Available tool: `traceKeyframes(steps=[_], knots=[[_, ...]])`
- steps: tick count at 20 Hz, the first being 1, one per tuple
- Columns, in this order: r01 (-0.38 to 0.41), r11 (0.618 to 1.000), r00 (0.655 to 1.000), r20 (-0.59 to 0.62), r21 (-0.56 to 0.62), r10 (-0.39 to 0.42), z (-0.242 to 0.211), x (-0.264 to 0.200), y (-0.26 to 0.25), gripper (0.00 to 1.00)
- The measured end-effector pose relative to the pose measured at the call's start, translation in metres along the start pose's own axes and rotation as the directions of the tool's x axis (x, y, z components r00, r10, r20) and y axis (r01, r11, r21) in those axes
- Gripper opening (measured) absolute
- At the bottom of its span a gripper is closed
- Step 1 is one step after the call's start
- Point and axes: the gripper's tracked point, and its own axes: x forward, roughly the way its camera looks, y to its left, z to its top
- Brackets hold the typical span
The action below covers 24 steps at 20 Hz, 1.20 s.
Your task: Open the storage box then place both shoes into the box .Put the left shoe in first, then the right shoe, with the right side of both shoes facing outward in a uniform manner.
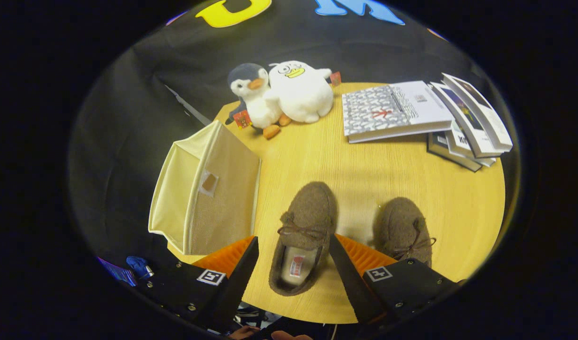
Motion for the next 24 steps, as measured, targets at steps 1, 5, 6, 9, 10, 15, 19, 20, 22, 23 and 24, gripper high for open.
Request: traceKeyframes(steps=[1, 5, 6, 9, 10, 15, 19, 20, 22, 23, 24], knots=[[0.005, 1.000, 1.000, -0.020, 0.003, -0.005, -0.005, 0.004, -0.004, 0.92], [0.022, 1.000, 0.995, -0.094, 0.013, -0.020, -0.022, 0.019, -0.014, 0.92], [0.021, 0.999, 0.993, -0.117, 0.025, -0.018, -0.025, 0.024, -0.014, 0.92], [0.058, 0.998, 0.982, -0.181, 0.017, -0.054, -0.036, 0.041, -0.022, 0.92], [0.068, 0.998, 0.979, -0.191, 0.009, -0.065, -0.037, 0.046, -0.024, 0.92], [0.130, 0.991, 0.970, -0.204, -0.016, -0.130, -0.035, 0.072, -0.038, 0.86], [0.145, 0.989, 0.958, -0.248, -0.003, -0.141, -0.040, 0.083, -0.041, 0.36], [0.133, 0.990, 0.959, -0.246, -0.035, -0.138, -0.041, 0.083, -0.042, 0.07], [0.112, 0.992, 0.961, -0.246, -0.061, -0.124, -0.038, 0.078, -0.040, 0.00], [0.108, 0.992, 0.962, -0.245, -0.062, -0.120, -0.038, 0.074, -0.039, 0.00], [0.109, 0.992, 0.964, -0.238, -0.062, -0.121, -0.036, 0.071, -0.039, 0.00]])
